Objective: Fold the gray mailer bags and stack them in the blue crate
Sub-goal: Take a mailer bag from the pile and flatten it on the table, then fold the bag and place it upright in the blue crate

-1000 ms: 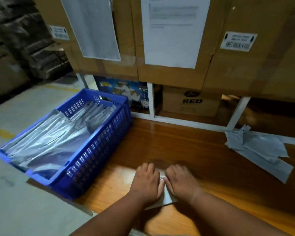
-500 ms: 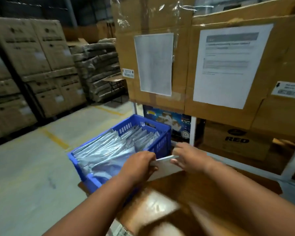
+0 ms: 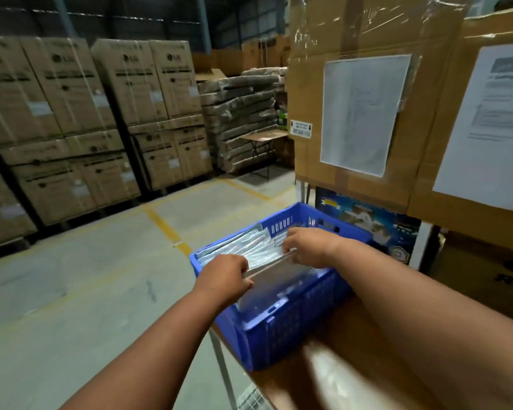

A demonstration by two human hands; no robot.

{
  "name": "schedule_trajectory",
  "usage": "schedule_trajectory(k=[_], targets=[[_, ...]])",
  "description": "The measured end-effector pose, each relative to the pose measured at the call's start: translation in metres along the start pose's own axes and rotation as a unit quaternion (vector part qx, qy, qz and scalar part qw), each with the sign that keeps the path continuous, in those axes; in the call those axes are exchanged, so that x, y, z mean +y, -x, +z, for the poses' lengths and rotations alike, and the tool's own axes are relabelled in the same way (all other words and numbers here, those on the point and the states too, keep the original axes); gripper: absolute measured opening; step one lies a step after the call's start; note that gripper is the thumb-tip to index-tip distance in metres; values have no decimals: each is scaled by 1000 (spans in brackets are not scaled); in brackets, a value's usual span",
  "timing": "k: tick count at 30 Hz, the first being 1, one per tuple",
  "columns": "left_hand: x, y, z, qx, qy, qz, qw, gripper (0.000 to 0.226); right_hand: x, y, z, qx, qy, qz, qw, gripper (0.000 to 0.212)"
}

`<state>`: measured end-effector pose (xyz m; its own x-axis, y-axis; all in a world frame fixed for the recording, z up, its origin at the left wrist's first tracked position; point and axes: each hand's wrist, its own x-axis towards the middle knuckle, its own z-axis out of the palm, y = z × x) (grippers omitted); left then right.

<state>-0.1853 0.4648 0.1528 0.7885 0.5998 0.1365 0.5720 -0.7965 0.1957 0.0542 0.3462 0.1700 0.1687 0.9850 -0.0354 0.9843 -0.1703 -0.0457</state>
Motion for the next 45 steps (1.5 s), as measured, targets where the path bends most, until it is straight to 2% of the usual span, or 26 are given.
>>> schedule_trajectory(k=[4, 7, 12, 19, 22, 25, 28, 31, 38, 42, 45], targets=[[-6, -10, 26, -79, -41, -27, 996, 24, -5, -32, 25, -91, 41, 10, 995, 27], [-7, -17, 41, -141, -78, -47, 986, 30, -10, -46, 42, -124, 54, 21, 991, 29], [-9, -28, 52, -218, -119, -78, 966, 46, -10, -58, 61, -118, 34, 14, 992, 25], [6, -33, 46, -228, -158, -80, 958, 37, -4, -45, 71, -82, -22, 18, 996, 28], [17, -37, 44, -165, -135, -36, 976, 32, -1, -25, 60, -52, -56, 36, 996, 37], [46, -38, 36, -93, -121, 22, 988, 35, 8, 14, 41, 1, -85, 57, 995, 32], [95, -36, 34, -49, -119, 102, 986, 36, 23, 68, 26, 27, -84, 95, 992, 29], [157, -27, 43, -28, -119, 183, 975, 37, 42, 137, 26, 14, -79, 152, 985, 27], [307, 25, 97, -85, -64, 327, 939, 34, 70, 319, 63, -3, -107, 309, 945, 36], [394, 60, 131, -162, -58, 405, 898, 27, 81, 416, 95, -30, -127, 395, 909, 25], [459, 87, 157, -225, -49, 453, 861, 32, 91, 487, 121, -45, -143, 478, 866, 26]])
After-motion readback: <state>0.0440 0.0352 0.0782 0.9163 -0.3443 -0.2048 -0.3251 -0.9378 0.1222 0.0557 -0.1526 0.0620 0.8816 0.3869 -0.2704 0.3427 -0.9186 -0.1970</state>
